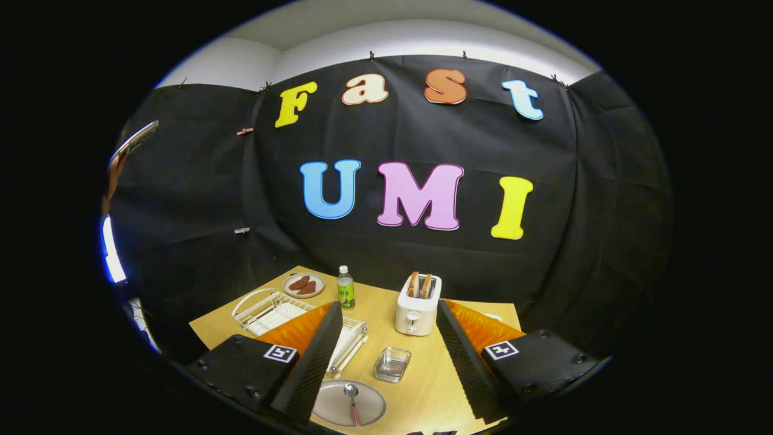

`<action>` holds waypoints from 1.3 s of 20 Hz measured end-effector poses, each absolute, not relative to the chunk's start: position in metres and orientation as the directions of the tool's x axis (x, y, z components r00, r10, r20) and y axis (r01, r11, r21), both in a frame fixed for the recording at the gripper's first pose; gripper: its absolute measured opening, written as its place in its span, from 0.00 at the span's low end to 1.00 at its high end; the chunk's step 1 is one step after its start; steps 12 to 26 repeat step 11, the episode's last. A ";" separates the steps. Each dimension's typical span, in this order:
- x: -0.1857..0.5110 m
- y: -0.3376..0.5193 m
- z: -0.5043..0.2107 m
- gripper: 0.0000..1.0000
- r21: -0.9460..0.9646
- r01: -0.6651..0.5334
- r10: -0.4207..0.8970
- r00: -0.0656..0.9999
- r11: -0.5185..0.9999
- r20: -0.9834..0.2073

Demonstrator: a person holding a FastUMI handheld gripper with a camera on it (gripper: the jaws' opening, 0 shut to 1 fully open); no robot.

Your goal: Take the plate from the dish rack, then take the spoon from the basket and place it into the plate.

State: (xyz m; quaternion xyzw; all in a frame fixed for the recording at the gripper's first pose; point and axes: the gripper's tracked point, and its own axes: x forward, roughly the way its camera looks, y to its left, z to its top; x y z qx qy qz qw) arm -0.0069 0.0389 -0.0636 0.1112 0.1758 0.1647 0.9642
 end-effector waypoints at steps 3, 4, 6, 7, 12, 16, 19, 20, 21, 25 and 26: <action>0.002 0.019 -0.051 0.96 0.278 -0.263 0.337 0.903 0.924 -0.267; 0.002 0.013 -0.048 0.96 0.285 -0.261 0.336 0.905 0.922 -0.259; 0.006 0.001 -0.047 0.96 0.297 -0.259 0.336 0.908 0.919 -0.250; 0.008 -0.005 -0.048 0.96 0.302 -0.260 0.338 0.908 0.917 -0.247; 0.010 -0.021 -0.055 0.96 0.297 -0.273 0.349 0.904 0.915 -0.245; 0.010 -0.021 -0.055 0.96 0.297 -0.273 0.349 0.904 0.915 -0.245; 0.010 -0.021 -0.055 0.96 0.297 -0.273 0.349 0.904 0.915 -0.245; 0.010 -0.021 -0.055 0.96 0.297 -0.273 0.349 0.904 0.915 -0.245; 0.010 -0.021 -0.055 0.96 0.297 -0.273 0.349 0.904 0.915 -0.245; 0.010 -0.021 -0.055 0.96 0.297 -0.273 0.349 0.904 0.915 -0.245; 0.010 -0.021 -0.055 0.96 0.297 -0.273 0.349 0.904 0.915 -0.245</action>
